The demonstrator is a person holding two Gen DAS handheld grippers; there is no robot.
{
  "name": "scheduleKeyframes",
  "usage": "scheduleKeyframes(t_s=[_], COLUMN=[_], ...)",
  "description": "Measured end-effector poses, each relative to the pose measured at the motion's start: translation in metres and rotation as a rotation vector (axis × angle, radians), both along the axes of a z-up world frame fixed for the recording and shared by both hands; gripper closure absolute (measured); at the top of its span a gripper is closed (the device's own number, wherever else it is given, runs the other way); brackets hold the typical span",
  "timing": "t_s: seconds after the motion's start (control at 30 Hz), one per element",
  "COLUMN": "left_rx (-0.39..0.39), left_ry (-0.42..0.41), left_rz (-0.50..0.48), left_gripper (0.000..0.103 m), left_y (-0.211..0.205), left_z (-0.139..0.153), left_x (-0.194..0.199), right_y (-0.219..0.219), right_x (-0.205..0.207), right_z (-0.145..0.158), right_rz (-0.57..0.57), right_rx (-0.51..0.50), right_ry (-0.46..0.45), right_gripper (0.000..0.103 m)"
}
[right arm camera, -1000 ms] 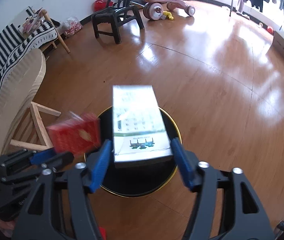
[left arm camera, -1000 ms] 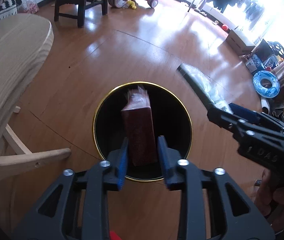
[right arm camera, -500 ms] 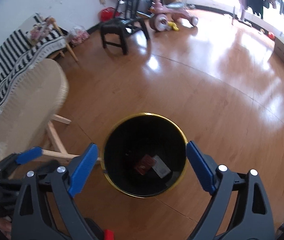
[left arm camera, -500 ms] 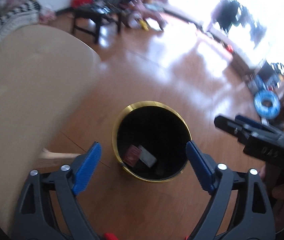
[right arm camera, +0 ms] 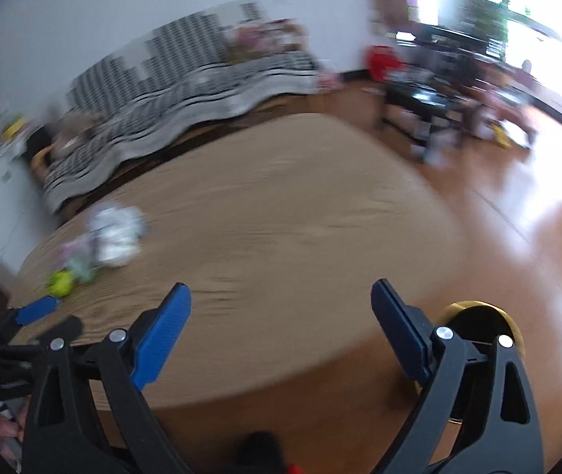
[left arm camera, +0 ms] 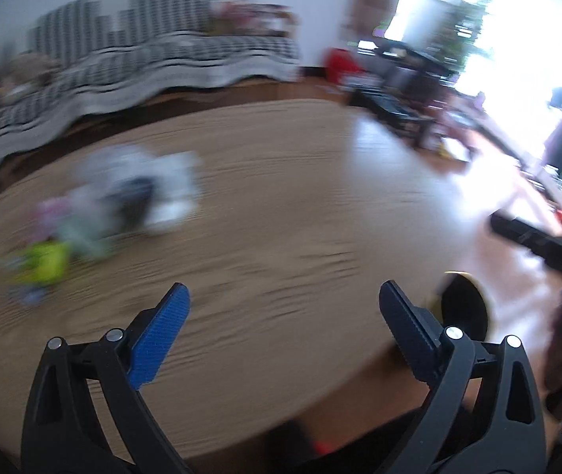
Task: Collect trash
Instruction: 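Return both grippers to the table toward the popcorn bag and snack bag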
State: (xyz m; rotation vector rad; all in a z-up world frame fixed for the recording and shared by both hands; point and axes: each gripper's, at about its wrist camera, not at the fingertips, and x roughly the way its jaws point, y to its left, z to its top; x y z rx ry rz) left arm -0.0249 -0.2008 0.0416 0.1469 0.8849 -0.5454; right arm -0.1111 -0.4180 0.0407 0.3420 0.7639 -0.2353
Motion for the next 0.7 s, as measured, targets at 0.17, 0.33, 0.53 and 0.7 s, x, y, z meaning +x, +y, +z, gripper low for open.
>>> scheduleKeyframes(t_s=[0.17,0.33,0.53,0.7], left_rx=[0.066,0.026,0.001,0.013], left_ry=[-0.023,-0.032,-0.030,-0.029], left_rz=[0.219,0.355,0.376,0.345], left_gripper=[0.009,0.009,0.009,0.009], left_y=[0.114,0.182,0.196,0.191], left_z=[-0.009,-0.016,-0.038,-0.056], left_x=[0.029,0.066,0.095,0.118], right_y=[0.101,0.154,0.177,0.186], right_x=[0.073,0.123,0.174,0.203], right_z=[0.008,0.002,-0.027,-0.056], right_rz=[0.202,0.284,0.314,0.338], right_rx=[0.013,0.043,0.012,0.000], right_ry=[0.002,0.011,0.020,0.067], right_gripper=[0.014,0.014,0.014,0.014])
